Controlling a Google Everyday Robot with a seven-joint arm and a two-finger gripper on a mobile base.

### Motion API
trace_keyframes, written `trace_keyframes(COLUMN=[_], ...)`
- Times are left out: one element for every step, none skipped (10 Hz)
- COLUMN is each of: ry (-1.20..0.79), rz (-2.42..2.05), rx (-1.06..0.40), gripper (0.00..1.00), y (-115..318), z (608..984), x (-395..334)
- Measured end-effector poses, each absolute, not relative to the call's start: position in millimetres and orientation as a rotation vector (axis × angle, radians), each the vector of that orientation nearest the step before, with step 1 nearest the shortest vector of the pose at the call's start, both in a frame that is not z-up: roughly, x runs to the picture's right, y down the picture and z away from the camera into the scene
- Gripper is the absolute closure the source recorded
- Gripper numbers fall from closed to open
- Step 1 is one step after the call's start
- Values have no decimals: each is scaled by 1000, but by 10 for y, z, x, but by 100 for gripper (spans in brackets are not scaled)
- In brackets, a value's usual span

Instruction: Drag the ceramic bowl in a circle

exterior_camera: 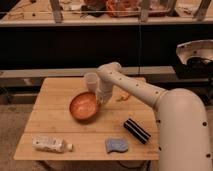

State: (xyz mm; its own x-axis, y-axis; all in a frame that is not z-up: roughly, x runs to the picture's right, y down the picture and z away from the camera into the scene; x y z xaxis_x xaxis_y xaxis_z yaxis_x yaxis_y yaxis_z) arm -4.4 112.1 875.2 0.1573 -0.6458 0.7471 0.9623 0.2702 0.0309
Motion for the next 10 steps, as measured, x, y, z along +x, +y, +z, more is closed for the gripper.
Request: trace_keyframes(ry=[-729,-717,-708,-709,-732,-742,-751,-764,-773,-780], rz=[-1195,-1163,-1141,-1113,-1107,-1116,-1134,-1165,-1190,-1214], rx=[-532,-537,-541,-538,-517,-508,-501,-494,-493,-490], gripper=[100,100,100,100,100,100,100,100,100,100], y=[1178,1235,1299,1415,1539,1602,1645,1695,1737,1751], z=[8737,8708,8667,8562,8452,8385,8333,8270,8235,8211], x=[154,339,474,617,670,670,616,488,351,187])
